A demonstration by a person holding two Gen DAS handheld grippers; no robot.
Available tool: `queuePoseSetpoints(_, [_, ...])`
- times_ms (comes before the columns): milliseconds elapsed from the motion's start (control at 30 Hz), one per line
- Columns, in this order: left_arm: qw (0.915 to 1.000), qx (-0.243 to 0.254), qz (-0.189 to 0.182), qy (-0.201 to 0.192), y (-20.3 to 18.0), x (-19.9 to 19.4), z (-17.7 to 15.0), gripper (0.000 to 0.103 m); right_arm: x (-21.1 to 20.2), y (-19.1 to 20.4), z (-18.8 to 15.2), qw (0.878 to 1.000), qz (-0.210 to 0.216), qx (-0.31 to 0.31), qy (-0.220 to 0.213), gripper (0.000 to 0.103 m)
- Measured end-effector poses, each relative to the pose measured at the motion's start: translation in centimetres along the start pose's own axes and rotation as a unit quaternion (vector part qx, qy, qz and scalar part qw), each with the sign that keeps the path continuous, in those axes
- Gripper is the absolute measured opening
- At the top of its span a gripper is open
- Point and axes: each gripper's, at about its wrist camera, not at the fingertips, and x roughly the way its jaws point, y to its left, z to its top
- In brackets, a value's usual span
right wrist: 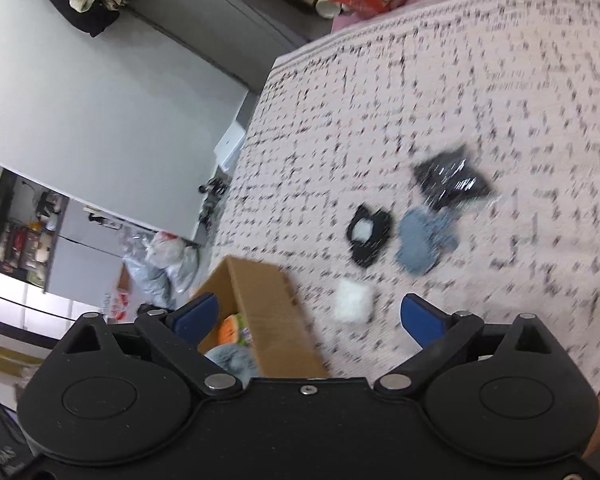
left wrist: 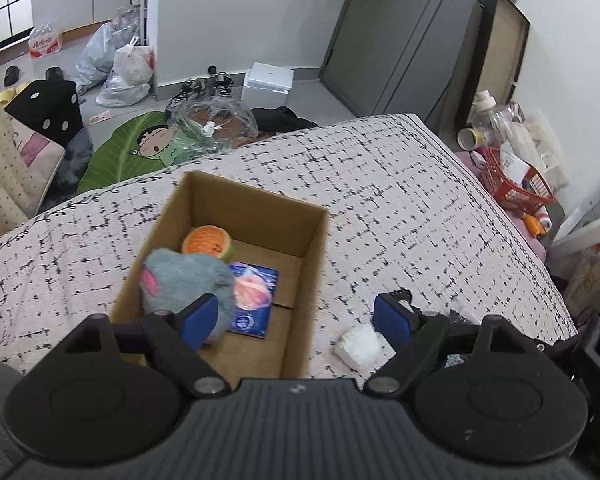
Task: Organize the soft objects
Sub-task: 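Grasp the white tissue pack with the left tool while the right tool grasps the denim scrap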
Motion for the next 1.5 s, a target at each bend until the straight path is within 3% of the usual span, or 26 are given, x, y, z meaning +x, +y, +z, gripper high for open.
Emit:
queuePoseSetpoints(200, [0.9998,0.01,-0.002,0.015,-2.6,1.1,-0.8,0.084,0.1,-2.2,1.4,1.0,-0.018,0.008,-0.006,0.098])
queuePoseSetpoints(567, [0.9988,0.016,0.007,0.045,-5.6,3.9,-1.7,0.084,0.3,-5.6,2.7,0.997,0.002,0.072,0.006,0.098])
queuePoseSetpoints(833, [0.9974,0.013,-0.003,0.07,-7.0,6.6,-2.5,0.084,1.8,-8.4,3.3,0.991,-0.023,0.128,0.008,0.096])
queuePoseSetpoints(1133, [0.9965,0.012,0.002,0.083,-8.0,9.7,-3.4,0.083,3.1,-10.8,3.6,0.981,-0.007,0.193,0.021,0.075])
queuePoseSetpoints(1500, [0.9928,0.037,0.003,0.114,-9.0,13.4,-4.5,0.081,5.2,-11.1,3.9,0.979,-0.011,0.201,0.029,0.073])
